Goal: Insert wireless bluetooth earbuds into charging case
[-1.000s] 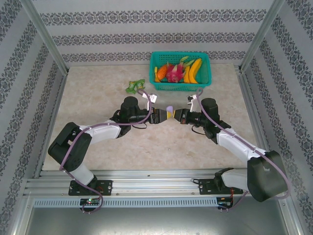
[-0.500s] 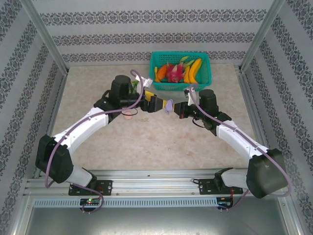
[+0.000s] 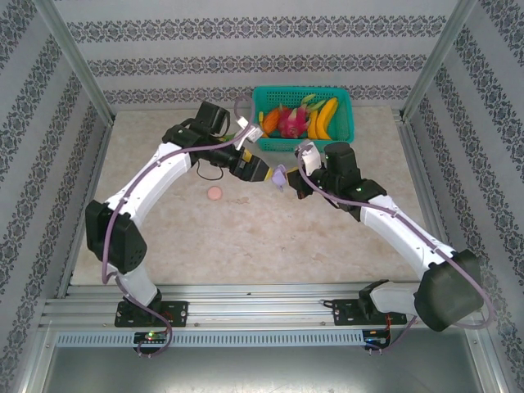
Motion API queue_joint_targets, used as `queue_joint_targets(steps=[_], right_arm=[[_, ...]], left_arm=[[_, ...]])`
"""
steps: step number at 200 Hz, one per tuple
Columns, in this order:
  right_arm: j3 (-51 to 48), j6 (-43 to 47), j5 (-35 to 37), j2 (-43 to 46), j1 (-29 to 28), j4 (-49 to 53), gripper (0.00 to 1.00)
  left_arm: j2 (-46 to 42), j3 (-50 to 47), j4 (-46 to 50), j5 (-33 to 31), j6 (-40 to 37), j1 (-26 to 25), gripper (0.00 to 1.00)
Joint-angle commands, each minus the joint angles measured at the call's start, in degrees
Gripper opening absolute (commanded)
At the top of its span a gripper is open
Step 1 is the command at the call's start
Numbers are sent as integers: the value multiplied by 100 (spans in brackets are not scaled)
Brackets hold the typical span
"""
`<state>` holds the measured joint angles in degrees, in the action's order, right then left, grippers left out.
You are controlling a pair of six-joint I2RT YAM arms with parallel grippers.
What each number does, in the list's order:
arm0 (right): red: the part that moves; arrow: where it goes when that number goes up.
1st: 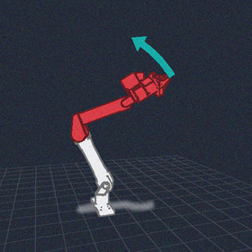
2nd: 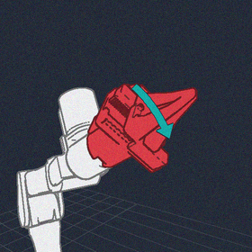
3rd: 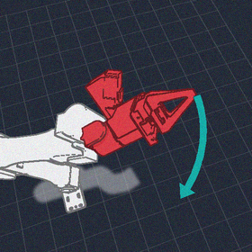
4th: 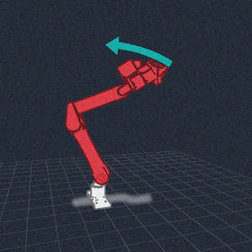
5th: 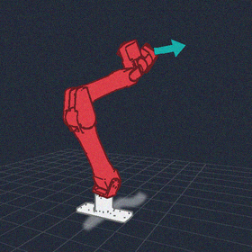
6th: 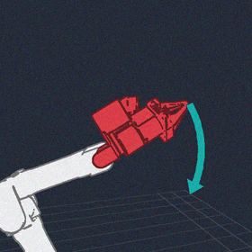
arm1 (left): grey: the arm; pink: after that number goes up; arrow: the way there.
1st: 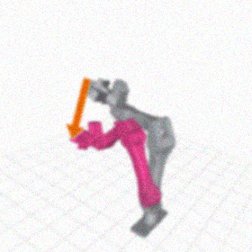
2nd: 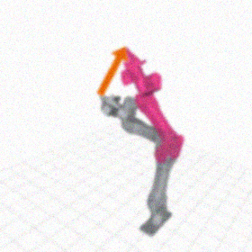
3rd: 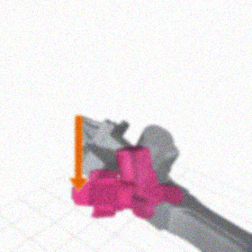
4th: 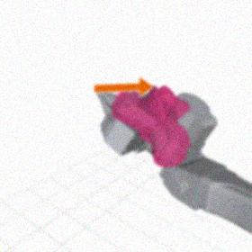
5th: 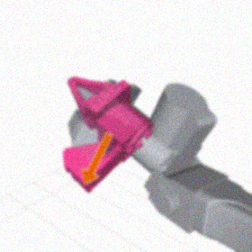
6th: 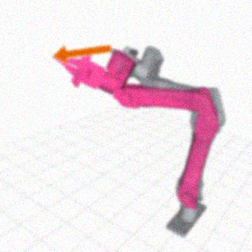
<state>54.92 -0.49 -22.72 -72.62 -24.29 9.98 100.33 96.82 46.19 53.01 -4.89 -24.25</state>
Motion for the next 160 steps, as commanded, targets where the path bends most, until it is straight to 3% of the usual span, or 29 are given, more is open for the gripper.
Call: queue_joint_targets(steps=[1,42,160], right_arm=[[142,410,208,165,-121,210,0],[198,611,509,122,-413,380,0],[416,700,727,-313,-787,460,0]], left_arm=[[297,401,1168,356,-737,50,89],[749,679,1555,611,-1005,43,79],[1156,564,1460,917,-1105,-139,64]])
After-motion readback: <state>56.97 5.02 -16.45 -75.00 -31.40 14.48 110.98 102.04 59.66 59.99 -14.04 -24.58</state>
